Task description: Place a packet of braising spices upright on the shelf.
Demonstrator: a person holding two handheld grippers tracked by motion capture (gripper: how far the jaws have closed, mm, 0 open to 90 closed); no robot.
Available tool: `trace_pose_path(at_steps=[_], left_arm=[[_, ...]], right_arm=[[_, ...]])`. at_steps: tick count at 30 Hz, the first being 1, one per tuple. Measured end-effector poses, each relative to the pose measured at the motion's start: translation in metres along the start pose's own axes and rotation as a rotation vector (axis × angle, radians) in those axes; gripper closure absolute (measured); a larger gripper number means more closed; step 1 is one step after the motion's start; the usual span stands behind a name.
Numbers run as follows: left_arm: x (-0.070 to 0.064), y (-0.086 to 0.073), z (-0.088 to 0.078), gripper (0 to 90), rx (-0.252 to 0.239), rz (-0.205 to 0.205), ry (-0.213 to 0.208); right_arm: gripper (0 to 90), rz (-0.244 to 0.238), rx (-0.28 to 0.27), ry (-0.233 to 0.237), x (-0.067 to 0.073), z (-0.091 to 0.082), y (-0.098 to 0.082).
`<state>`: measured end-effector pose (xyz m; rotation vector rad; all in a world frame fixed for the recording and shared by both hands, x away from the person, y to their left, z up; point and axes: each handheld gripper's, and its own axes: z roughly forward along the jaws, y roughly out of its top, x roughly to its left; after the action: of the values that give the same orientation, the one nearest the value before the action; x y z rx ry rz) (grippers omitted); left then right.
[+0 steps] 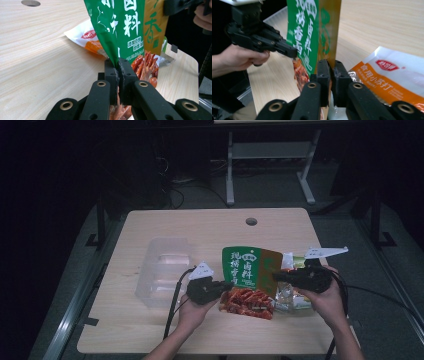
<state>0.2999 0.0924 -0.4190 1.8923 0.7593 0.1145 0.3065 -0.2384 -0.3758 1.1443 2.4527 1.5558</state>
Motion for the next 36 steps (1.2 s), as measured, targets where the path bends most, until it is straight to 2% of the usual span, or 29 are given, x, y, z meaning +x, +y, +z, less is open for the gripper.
trace_pose_path(at_steps=[2, 3, 5, 8, 11, 12, 13, 14, 16, 17, 20, 23, 28, 33, 36], left_arm=[[-0.003, 0.0, -0.001, 86.9, -0.002, 0.01, 0.005], [-0.004, 0.0, -0.002, 86.9, 0.0, 0.022, 0.006], [-0.005, 0.0, -0.003, 86.9, 0.007, 0.038, 0.006], [-0.004, 0.0, -0.004, 86.7, 0.001, 0.037, 0.003], [-0.002, -0.003, -0.005, 86.3, -0.004, 0.023, -0.001], [-0.002, -0.003, -0.005, 85.9, -0.004, 0.023, -0.001], [-0.003, -0.004, -0.006, 85.1, -0.002, 0.014, -0.003], [-0.003, -0.004, -0.007, 83.5, -0.004, 0.001, -0.003], [-0.005, -0.005, -0.008, 75.3, 0.002, 0.006, 0.002], [-0.009, -0.006, -0.011, 71.3, 0.009, 0.03, 0.012], [-0.012, -0.006, -0.014, 66.0, 0.0, 0.026, 0.003], [-0.012, -0.007, -0.02, 62.7, -0.001, 0.041, 0.006], [-0.012, -0.01, -0.026, 58.9, -0.008, 0.047, 0.016], [-0.008, -0.016, -0.032, 57.4, -0.03, 0.023, 0.011], [-0.005, -0.017, -0.034, 56.9, -0.031, 0.033, 0.016]], right_arm=[[80.6, -0.002, 0.007, 0.003, 0.001, 0.002, -0.001], [75.3, -0.009, 0.018, 0.017, 0.003, 0.008, -0.001], [70.7, -0.033, 0.029, 0.036, 0.006, 0.015, 0.0], [70.9, -0.056, 0.039, 0.026, 0.01, 0.021, 0.001], [82.6, -0.059, 0.049, 0.018, 0.014, 0.025, 0.002], [82.6, -0.059, 0.049, 0.018, 0.014, 0.025, 0.002], [88.4, -0.072, 0.053, 0.015, 0.016, 0.025, 0.002], [89.0, -0.073, 0.052, 0.014, 0.017, 0.024, 0.002], [89.3, -0.073, 0.05, 0.031, 0.02, 0.023, 0.002], [89.3, -0.076, 0.049, 0.039, 0.022, 0.022, 0.001], [89.4, -0.08, 0.039, 0.042, 0.027, 0.018, 0.002], [89.6, -0.119, 0.011, 0.031, 0.042, 0.008, 0.007], [89.6, -0.155, 0.027, 0.019, 0.054, 0.005, 0.015], [89.6, -0.162, 0.016, 0.022, 0.062, 0.0, 0.026], [89.7, -0.156, 0.015, 0.024, 0.065, -0.002, 0.033]])
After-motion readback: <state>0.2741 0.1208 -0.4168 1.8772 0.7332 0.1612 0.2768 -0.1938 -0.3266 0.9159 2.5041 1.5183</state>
